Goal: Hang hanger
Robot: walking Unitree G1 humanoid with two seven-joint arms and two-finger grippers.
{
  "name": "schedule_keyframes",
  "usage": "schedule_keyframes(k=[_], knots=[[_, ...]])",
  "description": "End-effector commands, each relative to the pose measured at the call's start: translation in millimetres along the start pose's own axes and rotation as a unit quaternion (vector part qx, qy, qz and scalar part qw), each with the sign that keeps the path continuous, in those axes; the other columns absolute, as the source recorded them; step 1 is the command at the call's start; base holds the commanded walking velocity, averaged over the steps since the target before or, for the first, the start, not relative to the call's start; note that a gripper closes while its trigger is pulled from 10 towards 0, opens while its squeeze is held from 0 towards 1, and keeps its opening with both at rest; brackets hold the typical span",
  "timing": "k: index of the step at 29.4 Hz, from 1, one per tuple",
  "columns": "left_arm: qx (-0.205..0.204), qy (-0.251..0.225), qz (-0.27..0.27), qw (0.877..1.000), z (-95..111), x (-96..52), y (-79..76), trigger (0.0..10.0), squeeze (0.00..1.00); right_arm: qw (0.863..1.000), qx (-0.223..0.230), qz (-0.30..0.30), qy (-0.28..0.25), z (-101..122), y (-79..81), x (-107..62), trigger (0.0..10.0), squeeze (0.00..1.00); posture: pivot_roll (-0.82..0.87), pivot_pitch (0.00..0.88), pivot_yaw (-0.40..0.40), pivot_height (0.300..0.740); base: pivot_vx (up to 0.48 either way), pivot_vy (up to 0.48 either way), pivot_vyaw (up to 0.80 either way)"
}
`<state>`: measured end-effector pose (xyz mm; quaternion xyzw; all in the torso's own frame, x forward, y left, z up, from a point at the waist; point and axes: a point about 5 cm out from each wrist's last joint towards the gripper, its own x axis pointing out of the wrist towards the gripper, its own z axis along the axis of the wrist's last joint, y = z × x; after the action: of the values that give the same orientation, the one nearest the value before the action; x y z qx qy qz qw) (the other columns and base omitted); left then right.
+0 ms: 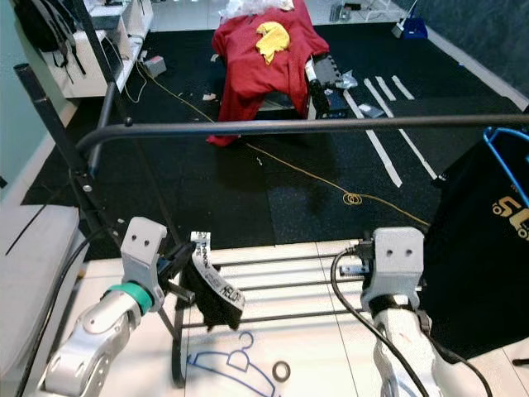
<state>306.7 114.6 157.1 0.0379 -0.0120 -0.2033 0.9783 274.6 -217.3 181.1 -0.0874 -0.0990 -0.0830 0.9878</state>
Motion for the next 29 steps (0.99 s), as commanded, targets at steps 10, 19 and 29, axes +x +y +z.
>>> schedule_keyframes(k=[10,19,29], knots=[[-0.003,0.005,0.017,1.000,-7.7,0.0,4.3,10.0,0.00,0.998,-0.035,-0.051,-0.009,-2.2,-14.6,0.2,10.0,0.00,-0.28,0.143,0.086,0.740,0.000,0.000,0.00],[0.000,0.012,0.016,1.000,-14.1,0.0,1.9,10.0,0.00,0.994,-0.064,-0.082,0.019,-20.5,-16.6,-16.2,10.0,0.00,-0.30,0.132,0.092,0.740,0.000,0.000,0.00],[0.071,0.173,0.044,0.981,-111.7,-52.4,10.1,10.0,0.00,0.980,-0.027,0.043,0.191,-123.7,44.2,-77.2,10.0,0.00,-0.27,0.114,0.092,0.740,0.000,0.000,0.00]])
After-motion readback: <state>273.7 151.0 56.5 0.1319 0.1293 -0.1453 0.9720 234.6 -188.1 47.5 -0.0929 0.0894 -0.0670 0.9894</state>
